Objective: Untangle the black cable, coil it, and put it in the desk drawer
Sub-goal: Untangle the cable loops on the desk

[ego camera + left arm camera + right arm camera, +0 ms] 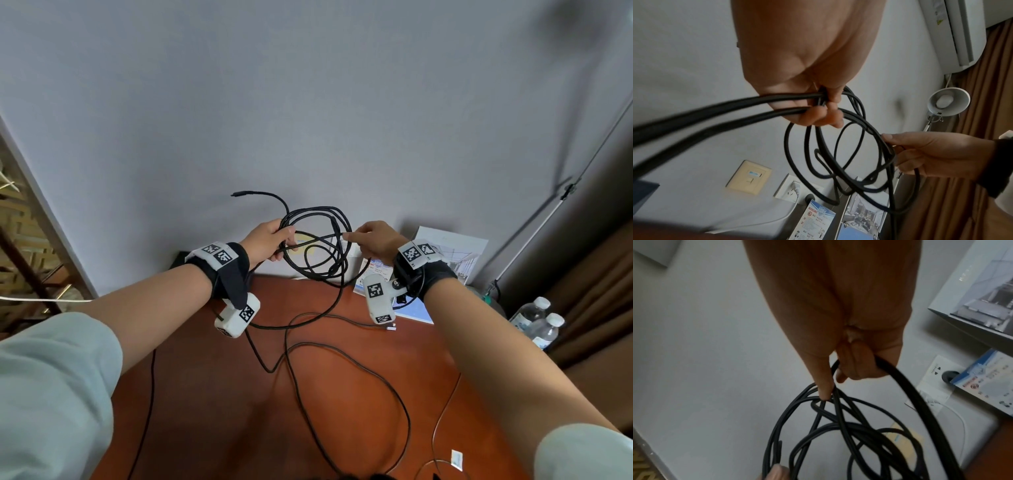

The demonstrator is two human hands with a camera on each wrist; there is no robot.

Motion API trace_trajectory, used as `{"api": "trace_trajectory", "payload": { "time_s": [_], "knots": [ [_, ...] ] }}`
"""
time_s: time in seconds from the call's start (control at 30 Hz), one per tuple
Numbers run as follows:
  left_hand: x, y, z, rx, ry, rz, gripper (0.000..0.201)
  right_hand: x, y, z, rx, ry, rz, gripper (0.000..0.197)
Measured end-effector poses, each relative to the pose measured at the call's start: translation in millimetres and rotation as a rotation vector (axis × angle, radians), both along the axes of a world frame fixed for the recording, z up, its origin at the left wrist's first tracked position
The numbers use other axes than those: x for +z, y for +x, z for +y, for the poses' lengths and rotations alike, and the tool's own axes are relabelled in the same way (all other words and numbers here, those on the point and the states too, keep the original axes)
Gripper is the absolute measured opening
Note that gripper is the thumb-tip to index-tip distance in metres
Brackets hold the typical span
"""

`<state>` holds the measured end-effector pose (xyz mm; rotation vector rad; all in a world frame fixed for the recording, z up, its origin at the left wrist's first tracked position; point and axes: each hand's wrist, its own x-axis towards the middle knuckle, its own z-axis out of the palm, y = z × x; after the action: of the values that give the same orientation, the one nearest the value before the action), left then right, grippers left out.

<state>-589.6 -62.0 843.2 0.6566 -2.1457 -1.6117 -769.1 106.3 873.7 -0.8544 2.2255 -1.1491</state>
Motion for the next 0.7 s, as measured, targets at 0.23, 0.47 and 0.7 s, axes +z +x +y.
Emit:
{"api": "trace_trajectory", "payload": {
  "time_s": [0.23, 0.47, 0.7],
  "knots": [
    [-2.0, 7.4, -8.3, 0.082, 0.181, 0.010, 0.022, -0.3, -8.6, -5.6, -0.451, -0.583, -0.183, 0.027],
    [3.7, 22.2, -11.0, -0.017, 0.432, 0.038, 0.017, -8.5, -22.5, 2.9, -0.729, -0.995, -0.497, 0.025],
    [3.9, 18.3, -2.5, -0.079, 0.411, -0.086, 0.025, 12.5, 4.0, -5.5, -0.372, -1.070, -0.624, 0.027]
  ]
}}
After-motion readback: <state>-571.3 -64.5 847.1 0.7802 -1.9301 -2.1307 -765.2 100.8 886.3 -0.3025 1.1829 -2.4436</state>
